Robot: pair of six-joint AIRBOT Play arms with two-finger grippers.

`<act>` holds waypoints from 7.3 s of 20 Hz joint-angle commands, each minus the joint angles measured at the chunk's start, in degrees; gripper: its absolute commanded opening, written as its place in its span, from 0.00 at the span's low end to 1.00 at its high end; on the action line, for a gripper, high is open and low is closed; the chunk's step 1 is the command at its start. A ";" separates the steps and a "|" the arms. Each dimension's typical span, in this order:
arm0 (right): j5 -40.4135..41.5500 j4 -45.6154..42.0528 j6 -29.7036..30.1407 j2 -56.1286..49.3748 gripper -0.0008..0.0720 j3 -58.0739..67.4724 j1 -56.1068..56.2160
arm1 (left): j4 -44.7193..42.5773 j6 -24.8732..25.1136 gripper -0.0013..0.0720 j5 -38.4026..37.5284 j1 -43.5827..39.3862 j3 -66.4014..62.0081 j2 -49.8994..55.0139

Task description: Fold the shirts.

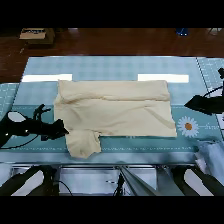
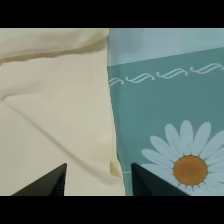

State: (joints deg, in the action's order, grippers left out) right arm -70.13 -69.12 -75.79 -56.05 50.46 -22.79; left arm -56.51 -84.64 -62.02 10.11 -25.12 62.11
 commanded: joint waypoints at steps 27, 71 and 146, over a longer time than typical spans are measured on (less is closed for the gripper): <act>5.01 26.99 18.16 -0.61 0.05 -30.03 -15.98 | -0.07 4.04 0.06 -0.22 -1.14 -1.14 1.33; 21.86 15.76 -6.01 -31.36 0.77 12.44 2.67 | 17.53 18.23 0.49 -3.13 10.51 -47.67 31.12; 80.02 23.71 -20.06 -31.76 0.05 12.57 68.63 | 28.22 22.84 0.06 -13.66 14.82 -47.34 -10.34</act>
State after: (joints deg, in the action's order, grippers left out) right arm 1.32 -48.40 -94.70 -83.70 62.96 41.87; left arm -25.36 -61.52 -74.61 25.78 -72.49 54.11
